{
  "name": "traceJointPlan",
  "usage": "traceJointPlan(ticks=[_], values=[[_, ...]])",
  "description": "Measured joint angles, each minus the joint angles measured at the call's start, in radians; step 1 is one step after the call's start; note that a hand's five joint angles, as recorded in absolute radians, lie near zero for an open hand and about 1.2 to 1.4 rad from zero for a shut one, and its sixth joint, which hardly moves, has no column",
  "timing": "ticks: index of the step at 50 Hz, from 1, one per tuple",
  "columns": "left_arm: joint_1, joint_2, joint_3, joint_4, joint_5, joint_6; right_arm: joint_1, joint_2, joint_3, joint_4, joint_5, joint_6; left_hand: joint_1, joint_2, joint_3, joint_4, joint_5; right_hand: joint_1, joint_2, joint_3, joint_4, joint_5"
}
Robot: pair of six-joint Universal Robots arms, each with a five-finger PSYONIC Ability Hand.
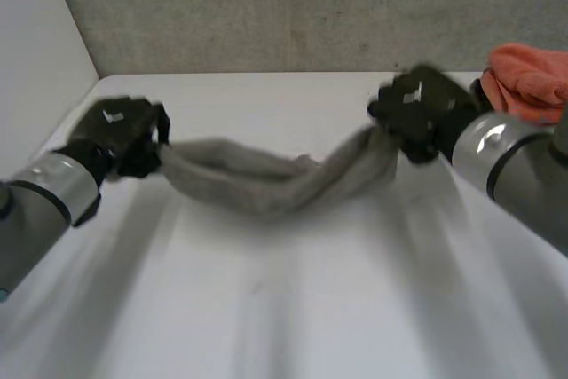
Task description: Fold the laundry.
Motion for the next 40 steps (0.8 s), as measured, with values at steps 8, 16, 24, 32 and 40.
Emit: traceJointPlan(ticks=[8, 16, 24, 32, 40], values=[[-0.023, -0.212, 0.116, -0.122, -0.009, 0.051, 0.004, 0.15, -0.05, 0.097, 0.124, -0.124, 0.0, 0.0, 0.0, 0.0, 0.0, 0.0, 0.0, 0.0, 0.0, 0.0], [-0.056, -0.365, 0.431, -0.037, -0.062, 0.181, 0.01, 0.286, -0.247, -0.181, 0.221, -0.119, -0.001, 0.0, 0.0, 0.0, 0.0, 0.0, 0.0, 0.0, 0.0, -0.001], [-0.08, -0.386, 0.637, 0.341, -0.11, 0.163, 0.015, 0.256, -0.272, -0.748, 0.225, -0.086, -0.001, 0.0, 0.0, 0.0, 0.0, 0.0, 0.0, 0.005, 0.0, 0.0], [-0.086, -0.329, 0.476, 0.43, -0.117, 0.092, 0.014, 0.205, -0.072, -0.83, 0.189, -0.079, -0.001, 0.0, 0.001, 0.0, 0.0, 0.0, 0.0, 0.005, 0.0, 0.003], [-0.089, -0.327, 0.25, 0.326, -0.114, 0.09, 0.013, 0.24, 0.139, -0.599, 0.165, -0.081, -0.001, 0.0, 0.001, 0.0, 0.0, 0.0, 0.0, 0.005, 0.0, 0.003]])
